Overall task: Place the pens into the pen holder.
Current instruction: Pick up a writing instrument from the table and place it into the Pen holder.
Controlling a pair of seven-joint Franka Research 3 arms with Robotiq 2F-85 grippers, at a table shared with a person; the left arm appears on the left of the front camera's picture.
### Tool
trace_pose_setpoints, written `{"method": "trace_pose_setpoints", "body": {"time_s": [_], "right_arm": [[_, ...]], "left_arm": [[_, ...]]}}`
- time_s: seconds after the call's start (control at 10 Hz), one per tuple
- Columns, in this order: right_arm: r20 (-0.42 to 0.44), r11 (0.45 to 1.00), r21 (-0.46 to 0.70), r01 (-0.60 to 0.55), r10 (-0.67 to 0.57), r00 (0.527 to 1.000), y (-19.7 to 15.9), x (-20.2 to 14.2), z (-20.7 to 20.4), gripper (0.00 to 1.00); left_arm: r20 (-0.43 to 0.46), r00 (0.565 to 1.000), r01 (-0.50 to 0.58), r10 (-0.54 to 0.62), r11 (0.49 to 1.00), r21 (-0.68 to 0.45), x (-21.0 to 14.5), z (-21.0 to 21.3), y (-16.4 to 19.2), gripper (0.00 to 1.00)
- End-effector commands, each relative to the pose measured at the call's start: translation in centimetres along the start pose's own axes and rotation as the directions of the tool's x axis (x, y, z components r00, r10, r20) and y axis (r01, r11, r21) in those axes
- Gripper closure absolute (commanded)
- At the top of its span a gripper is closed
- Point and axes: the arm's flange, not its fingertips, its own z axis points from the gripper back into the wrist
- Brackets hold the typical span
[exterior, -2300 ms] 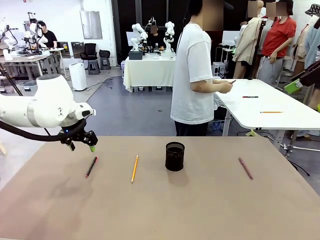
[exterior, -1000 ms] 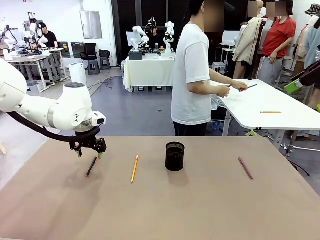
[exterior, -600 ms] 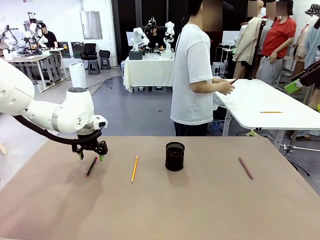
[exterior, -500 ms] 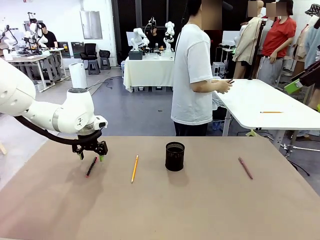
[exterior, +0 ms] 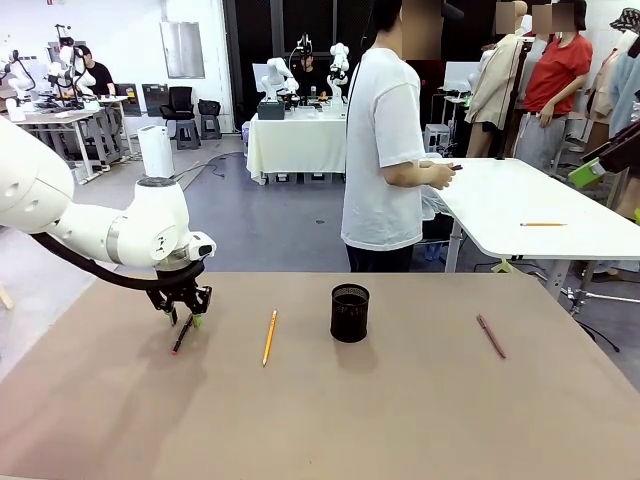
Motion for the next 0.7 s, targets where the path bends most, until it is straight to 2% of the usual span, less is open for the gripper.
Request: {"method": "trace_pose_setpoints", "body": {"time_s": [0.0, 0.4, 0.6], "right_arm": [[0.004, 1.000, 0.001, -0.003, 0.003, 1.000, 0.04, 0.09, 0.06, 0.00], [0.004, 1.000, 0.001, -0.003, 0.003, 1.000, 0.04, 0.09, 0.06, 0.00], [0.004, 1.000, 0.001, -0.003, 0.003, 1.000, 0.04, 0.09, 0.06, 0.00]], "left_arm": [[-0.023, 1.000, 0.000, -0.001, 1.000, -0.004, 0.43, 0.14, 0.40, 1.00], [-0.075, 0.997, 0.004, -0.004, 1.000, -0.008, 0.31, 0.18, 0.26, 1.00], [-0.122, 0.990, 0.062, -0.075, 0.992, -0.109, -0.20, 0.89, 0.24, 1.00]]}}
